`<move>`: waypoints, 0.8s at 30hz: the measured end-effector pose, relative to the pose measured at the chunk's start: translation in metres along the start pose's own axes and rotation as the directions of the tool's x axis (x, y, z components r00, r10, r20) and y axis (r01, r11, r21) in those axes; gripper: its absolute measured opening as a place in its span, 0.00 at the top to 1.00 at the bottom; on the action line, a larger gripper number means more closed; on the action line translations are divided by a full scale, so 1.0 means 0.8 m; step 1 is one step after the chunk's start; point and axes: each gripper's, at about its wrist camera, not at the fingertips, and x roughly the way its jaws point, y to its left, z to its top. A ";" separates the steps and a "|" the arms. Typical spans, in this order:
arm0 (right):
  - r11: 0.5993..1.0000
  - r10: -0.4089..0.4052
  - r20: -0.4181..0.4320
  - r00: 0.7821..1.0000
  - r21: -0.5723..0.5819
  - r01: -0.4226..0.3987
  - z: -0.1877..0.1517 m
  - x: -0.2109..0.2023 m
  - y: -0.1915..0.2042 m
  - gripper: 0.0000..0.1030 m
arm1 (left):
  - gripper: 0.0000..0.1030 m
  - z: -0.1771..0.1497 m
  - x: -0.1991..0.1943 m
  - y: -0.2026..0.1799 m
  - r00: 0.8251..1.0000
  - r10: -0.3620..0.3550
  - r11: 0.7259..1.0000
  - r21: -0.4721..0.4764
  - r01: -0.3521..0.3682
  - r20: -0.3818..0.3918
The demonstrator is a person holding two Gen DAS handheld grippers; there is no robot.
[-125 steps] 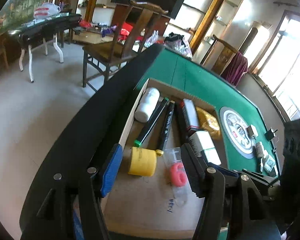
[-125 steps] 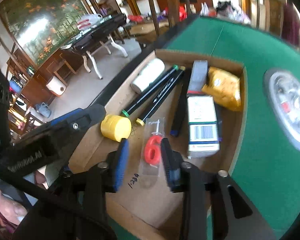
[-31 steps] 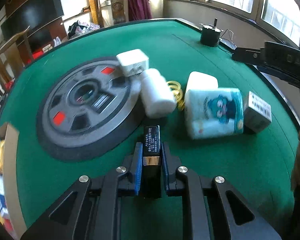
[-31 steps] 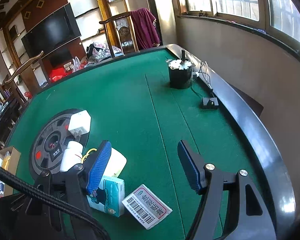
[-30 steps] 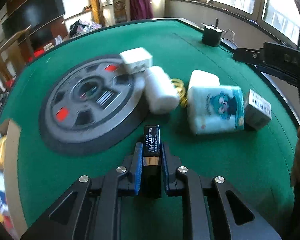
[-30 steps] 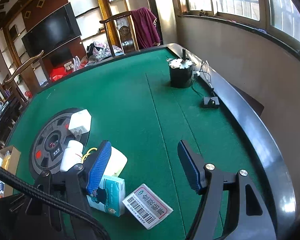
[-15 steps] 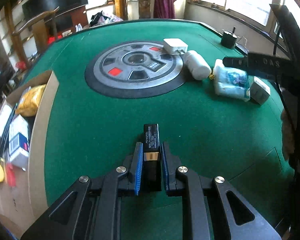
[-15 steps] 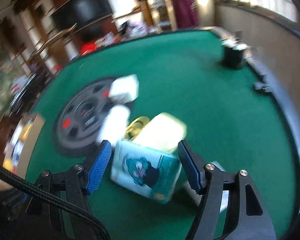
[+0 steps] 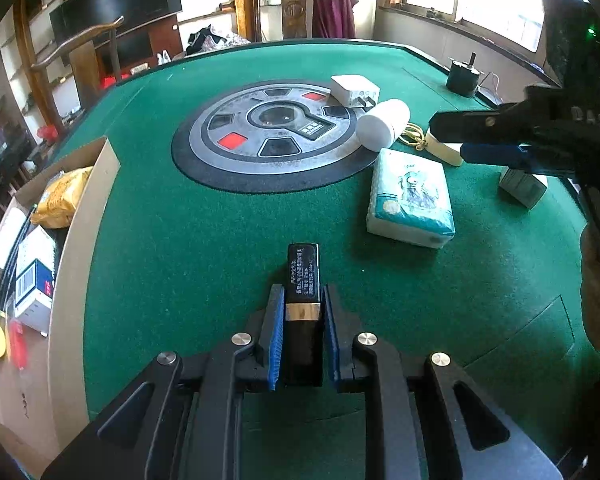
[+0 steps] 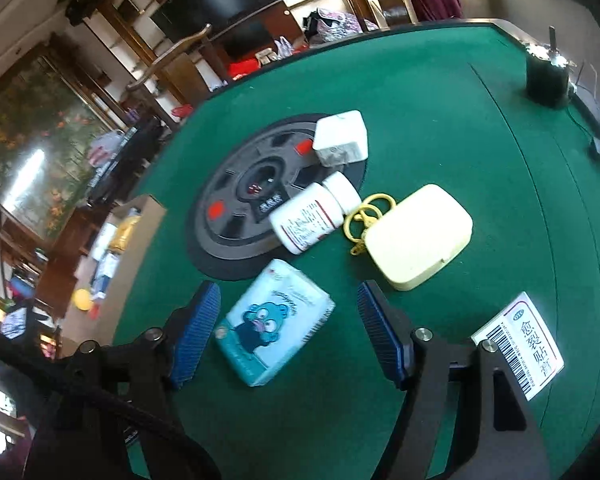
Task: Organize objects
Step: 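Grasp the blue cartoon tissue pack with the right gripper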
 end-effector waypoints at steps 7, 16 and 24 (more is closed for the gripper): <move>0.994 -0.105 0.016 0.994 -0.024 0.105 0.001 0.008 0.003 0.32 | 0.59 -0.004 0.000 0.007 1.000 0.002 1.000 -0.031 -0.002 0.019; 0.943 -0.304 0.052 0.951 -0.123 0.308 -0.011 0.021 0.029 0.32 | 0.86 -0.009 -0.017 0.027 0.999 -0.043 0.996 -0.081 0.045 0.024; 0.911 -0.368 0.053 0.928 -0.181 0.371 -0.021 0.032 0.038 0.32 | 0.86 -0.009 -0.058 0.048 0.995 -0.016 0.995 -0.099 0.026 0.101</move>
